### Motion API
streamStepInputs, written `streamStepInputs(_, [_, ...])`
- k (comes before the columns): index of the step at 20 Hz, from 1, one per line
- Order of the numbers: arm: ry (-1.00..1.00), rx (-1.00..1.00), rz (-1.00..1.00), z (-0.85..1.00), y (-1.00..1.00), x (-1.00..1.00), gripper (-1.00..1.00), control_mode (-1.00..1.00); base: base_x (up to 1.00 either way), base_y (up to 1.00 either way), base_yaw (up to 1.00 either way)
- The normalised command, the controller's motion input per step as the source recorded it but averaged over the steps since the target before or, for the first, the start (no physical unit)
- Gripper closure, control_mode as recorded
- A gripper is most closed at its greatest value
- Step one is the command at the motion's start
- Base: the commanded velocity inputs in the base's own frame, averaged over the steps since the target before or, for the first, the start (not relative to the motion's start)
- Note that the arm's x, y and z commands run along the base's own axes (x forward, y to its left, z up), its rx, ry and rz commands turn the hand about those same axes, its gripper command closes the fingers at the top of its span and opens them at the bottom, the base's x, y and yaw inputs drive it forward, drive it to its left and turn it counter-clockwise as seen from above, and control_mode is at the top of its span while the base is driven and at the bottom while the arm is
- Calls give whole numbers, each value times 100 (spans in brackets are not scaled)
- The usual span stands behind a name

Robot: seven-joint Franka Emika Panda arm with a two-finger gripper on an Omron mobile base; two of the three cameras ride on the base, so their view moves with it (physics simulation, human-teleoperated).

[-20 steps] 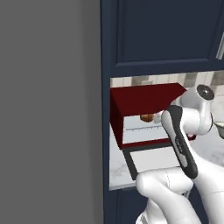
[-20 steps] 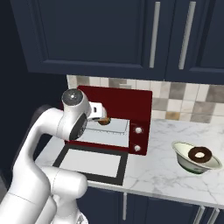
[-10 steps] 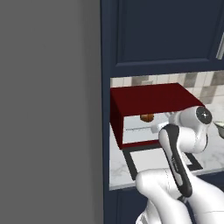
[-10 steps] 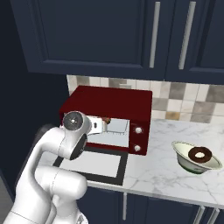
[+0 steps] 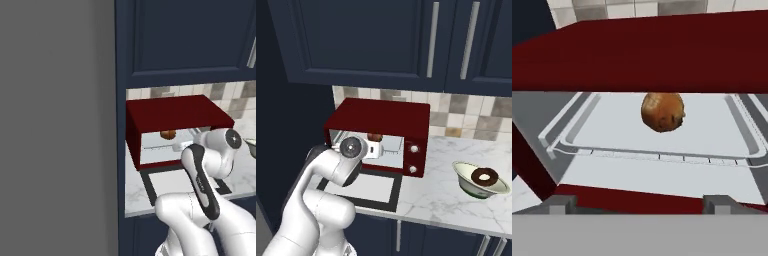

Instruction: Pick up the heated bread from the toaster oven and place it in the bowl. Then move the bread bowl to the dining counter.

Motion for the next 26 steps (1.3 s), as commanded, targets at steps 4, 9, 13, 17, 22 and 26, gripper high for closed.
streamStepInputs(4, [0,13,0,-10,-20,27,-100,-100,0,0,0])
streamStepInputs(9, [0,4,0,-1,-3,39,-100,-100,0,0,0])
streamStepInputs(13, [0,0,0,-6,0,32,-100,-100,0,0,0])
streamStepInputs(17, [0,0,0,-12,0,24,-100,-100,0,0,0])
streamStepInputs(22, [0,0,0,-25,0,19,-100,-100,0,0,0])
streamStepInputs(26, [0,0,0,-14,0,27,-100,-100,0,0,0])
